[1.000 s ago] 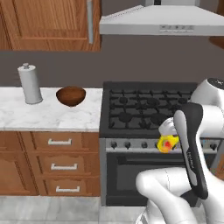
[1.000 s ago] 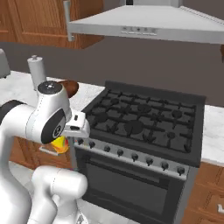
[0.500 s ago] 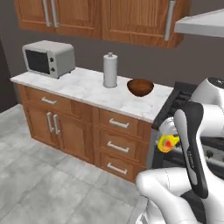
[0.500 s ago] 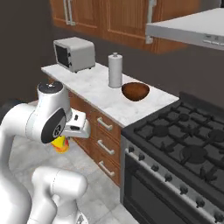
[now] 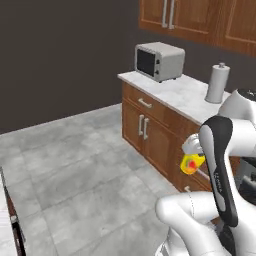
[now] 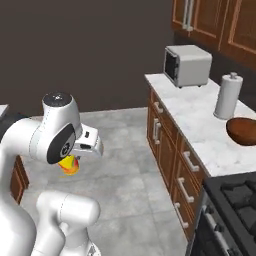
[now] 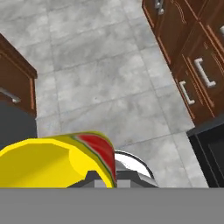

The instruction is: Pick the cup and bowl from the counter and place them on the counter next to the sink.

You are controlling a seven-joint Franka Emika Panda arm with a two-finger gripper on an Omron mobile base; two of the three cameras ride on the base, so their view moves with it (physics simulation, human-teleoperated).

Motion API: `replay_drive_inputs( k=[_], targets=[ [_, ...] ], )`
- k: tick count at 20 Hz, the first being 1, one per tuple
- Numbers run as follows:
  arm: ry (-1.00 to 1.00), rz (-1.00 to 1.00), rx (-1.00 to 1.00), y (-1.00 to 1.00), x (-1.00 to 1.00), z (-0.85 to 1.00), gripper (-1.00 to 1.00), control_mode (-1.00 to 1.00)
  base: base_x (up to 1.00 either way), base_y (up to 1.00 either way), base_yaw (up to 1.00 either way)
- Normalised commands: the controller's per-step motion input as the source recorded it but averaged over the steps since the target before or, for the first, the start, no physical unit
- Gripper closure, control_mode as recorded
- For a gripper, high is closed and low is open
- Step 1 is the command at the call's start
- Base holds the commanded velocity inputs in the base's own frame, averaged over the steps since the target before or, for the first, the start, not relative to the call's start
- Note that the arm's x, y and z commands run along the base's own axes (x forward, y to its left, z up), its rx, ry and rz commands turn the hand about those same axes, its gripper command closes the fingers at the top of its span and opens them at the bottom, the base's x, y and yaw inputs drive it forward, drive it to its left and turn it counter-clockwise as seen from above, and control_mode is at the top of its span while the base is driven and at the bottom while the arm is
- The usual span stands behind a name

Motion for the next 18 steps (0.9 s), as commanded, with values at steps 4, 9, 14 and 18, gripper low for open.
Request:
replay_drive_inputs(
  k=[4,9,14,18],
  targets=[
    [0.00,0.00,0.00,0.00,0.00,0.00,1.00,1.00,-0.01,0.00,0.84],
    [0.00,0.00,0.00,0.00,0.00,0.00,1.00,1.00,0.00,0.00,0.83],
    [0.00,0.00,0.00,0.00,0.00,0.00,1.00,1.00,0.01,0.00,0.82],
    [0.00,0.00,0.00,0.00,0.00,0.00,1.00,1.00,0.00,-0.04,0.78]
  ],
)
